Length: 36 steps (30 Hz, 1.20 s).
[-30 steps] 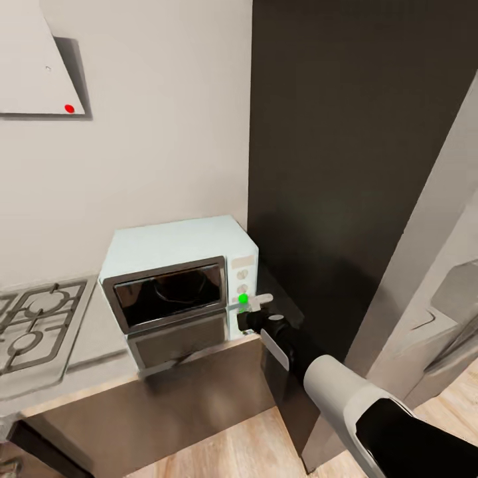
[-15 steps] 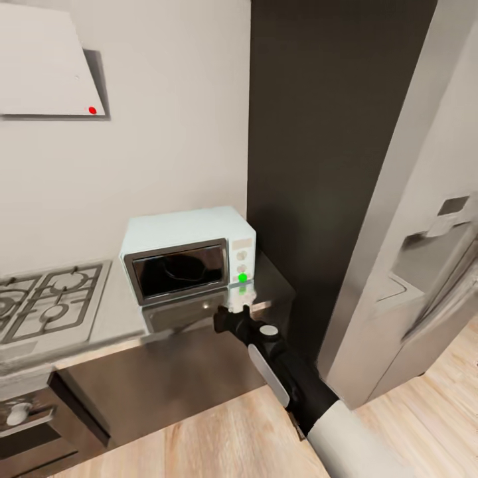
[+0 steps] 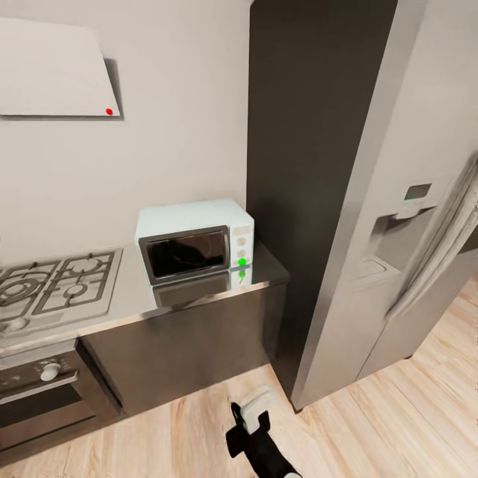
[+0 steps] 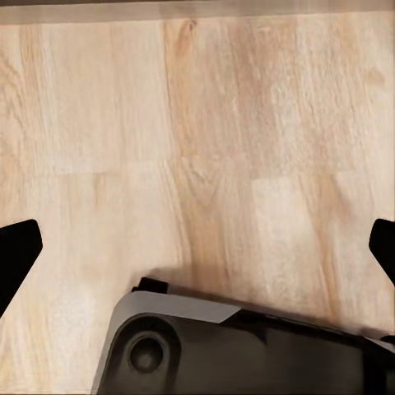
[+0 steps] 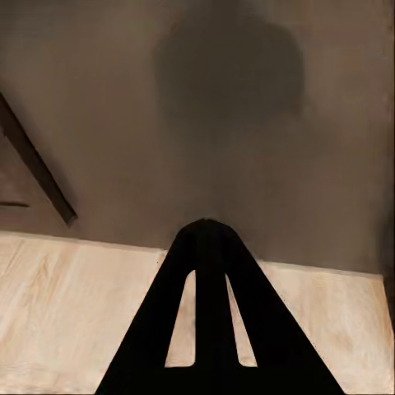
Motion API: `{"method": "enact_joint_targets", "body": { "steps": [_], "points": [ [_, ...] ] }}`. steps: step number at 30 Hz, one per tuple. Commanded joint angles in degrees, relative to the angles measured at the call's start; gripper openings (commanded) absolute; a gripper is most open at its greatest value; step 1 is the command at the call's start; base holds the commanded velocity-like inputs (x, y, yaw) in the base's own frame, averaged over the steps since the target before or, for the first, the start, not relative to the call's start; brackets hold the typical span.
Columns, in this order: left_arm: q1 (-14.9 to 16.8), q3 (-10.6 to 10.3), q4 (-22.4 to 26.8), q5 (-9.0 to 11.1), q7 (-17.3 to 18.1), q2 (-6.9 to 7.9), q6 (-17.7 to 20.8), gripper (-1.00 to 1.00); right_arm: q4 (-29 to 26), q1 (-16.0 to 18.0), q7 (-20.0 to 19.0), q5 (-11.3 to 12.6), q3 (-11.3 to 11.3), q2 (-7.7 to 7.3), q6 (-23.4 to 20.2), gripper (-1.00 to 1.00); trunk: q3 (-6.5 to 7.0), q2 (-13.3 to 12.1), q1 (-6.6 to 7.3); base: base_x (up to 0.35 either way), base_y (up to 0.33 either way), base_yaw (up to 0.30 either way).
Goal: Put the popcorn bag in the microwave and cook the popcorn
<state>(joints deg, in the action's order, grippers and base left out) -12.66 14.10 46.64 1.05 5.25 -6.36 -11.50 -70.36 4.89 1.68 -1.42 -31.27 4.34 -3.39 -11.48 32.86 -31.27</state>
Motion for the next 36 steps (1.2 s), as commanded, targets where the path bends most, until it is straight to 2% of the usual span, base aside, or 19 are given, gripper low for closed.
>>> {"method": "enact_joint_targets", "body": {
  "steps": [1,3,6,7,8,10,15,20,23,26,27,36],
  "points": [
    [0.01,0.36,-0.01,0.10,0.55,-0.06,-0.02,1.00,1.51,-1.74,0.76,-0.09,-0.09,-2.10,2.72,-1.00,-0.08,0.09,0.00,-0.154,0.000,0.000],
    [0.01,0.45,-0.88,0.14,0.55,0.29,-0.01,1.00,7.73,-2.92,1.40,0.27,0.52,-3.75,4.96,-1.00,-0.08,0.09,0.00,-0.056,0.000,0.000],
    [0.58,0.64,-6.04,0.11,0.53,1.04,-0.02,1.00,22.05,-2.52,1.35,0.40,6.68,-4.03,7.60,-1.00,-0.08,0.09,0.00,-0.008,0.000,0.000],
    [1.06,0.65,-7.96,0.14,0.50,1.85,-0.02,1.00,25.49,-2.39,1.23,0.38,9.01,-4.27,9.21,1.00,-0.08,0.09,0.00,-0.002,0.000,0.000],
    [1.79,0.66,-10.21,0.21,0.49,3.00,-0.01,1.00,28.56,-2.15,1.12,0.37,11.13,-4.71,10.45,1.00,-0.08,0.09,0.00,0.000,0.000,0.000],
    [3.30,0.66,-13.68,0.18,0.45,3.87,-0.01,1.00,32.55,-2.02,1.06,0.49,12.85,-6.10,11.19,1.00,-0.08,0.09,0.00,0.000,0.000,0.000],
    [4.84,0.66,-19.08,0.10,0.13,4.06,0.07,1.00,38.47,-1.99,1.35,0.39,16.62,-6.67,10.91,1.00,-0.08,0.09,0.00,0.000,0.000,0.000],
    [4.93,0.57,-21.10,-0.01,0.11,4.13,0.16,1.00,40.99,-2.07,1.78,0.43,17.08,-7.11,9.56,1.00,-0.08,0.09,0.00,0.000,0.000,-0.032],
    [4.93,0.41,-22.26,-0.21,0.11,4.02,0.16,1.00,42.01,-2.23,3.08,0.26,19.50,-7.27,9.80,1.00,-0.08,0.09,0.00,0.000,0.000,-0.001],
    [4.93,0.06,-22.29,-0.18,0.11,3.64,0.16,1.00,45.29,-2.24,3.15,-0.23,20.55,-7.20,9.94,1.00,-0.08,0.09,0.00,0.000,0.000,0.000],
    [4.96,-0.04,-22.30,-0.17,0.11,3.73,0.16,1.00,57.53,-2.61,3.07,-0.25,20.72,-6.62,9.89,1.00,-0.08,0.09,0.00,0.000,0.000,0.000],
    [4.93,-0.04,-22.30,-0.17,0.11,3.73,0.16,1.00,57.53,-2.61,3.07,-0.25,20.72,-6.62,9.89,1.00,-0.08,0.09,0.00,0.000,0.000,0.000]
  ]
}}
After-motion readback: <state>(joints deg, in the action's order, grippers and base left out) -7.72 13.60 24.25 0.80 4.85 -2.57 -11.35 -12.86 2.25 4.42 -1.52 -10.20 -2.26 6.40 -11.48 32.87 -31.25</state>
